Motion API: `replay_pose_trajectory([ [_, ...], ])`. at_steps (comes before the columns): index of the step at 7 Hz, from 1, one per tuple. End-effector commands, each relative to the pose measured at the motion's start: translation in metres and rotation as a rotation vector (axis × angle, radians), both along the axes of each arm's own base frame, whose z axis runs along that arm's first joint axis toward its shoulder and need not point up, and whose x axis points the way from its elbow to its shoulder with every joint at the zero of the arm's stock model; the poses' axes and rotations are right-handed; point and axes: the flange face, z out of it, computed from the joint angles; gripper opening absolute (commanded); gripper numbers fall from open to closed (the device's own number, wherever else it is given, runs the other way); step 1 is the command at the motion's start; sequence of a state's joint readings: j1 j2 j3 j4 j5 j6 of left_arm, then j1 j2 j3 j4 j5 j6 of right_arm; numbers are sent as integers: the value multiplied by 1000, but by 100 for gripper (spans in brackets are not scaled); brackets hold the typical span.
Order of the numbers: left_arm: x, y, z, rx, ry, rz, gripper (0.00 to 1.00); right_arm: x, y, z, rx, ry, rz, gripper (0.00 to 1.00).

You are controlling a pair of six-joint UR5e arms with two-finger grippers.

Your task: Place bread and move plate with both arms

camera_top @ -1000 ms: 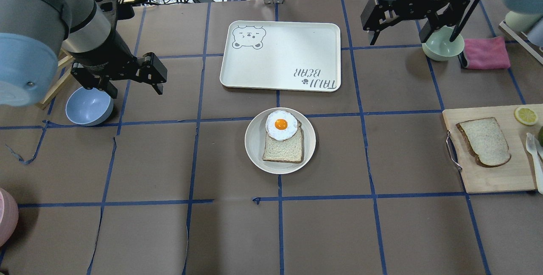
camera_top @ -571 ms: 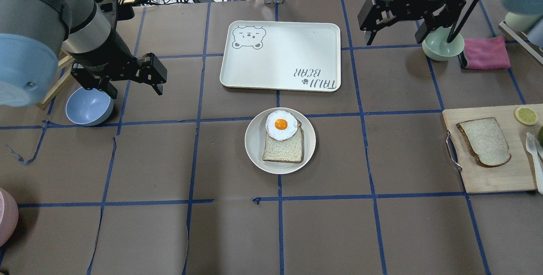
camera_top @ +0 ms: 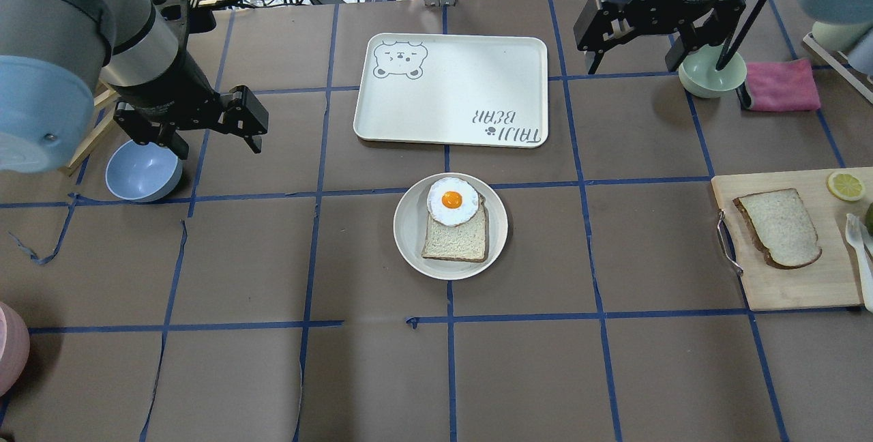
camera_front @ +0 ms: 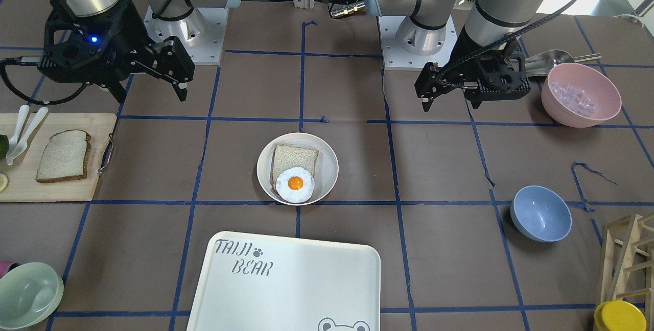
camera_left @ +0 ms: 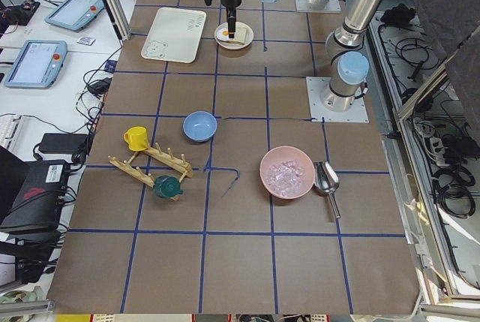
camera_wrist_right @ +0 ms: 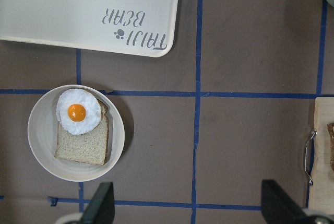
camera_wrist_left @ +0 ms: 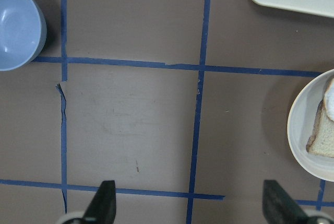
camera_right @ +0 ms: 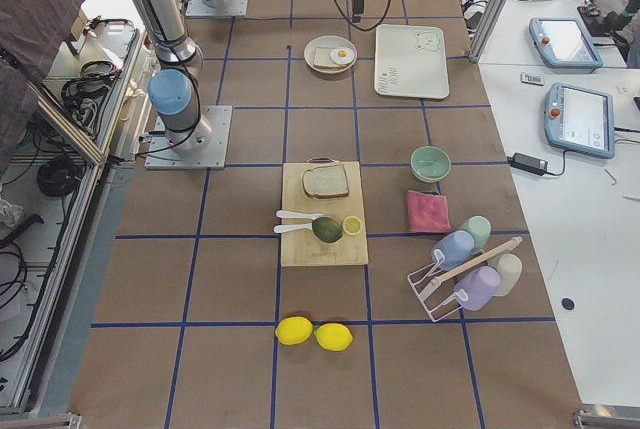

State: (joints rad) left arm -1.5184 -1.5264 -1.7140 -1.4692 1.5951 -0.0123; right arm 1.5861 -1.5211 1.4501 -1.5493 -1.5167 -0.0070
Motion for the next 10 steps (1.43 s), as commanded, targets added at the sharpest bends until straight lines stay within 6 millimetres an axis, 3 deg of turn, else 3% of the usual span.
replay_pose_trajectory([
  [1,1,-1,1,-3,0,1,100,0,-1,-2,2,2,1,100],
  [6,1,-1,2,-5,0,1,100,-5,0,-20,38,15,11,100],
  [9,0,-1,1,-3,0,0,100,-5,4,1,-1,53,7,100],
  [10,1,-1,1,-3,0,1,100,-15,-6,-19,30,78,-2,100],
])
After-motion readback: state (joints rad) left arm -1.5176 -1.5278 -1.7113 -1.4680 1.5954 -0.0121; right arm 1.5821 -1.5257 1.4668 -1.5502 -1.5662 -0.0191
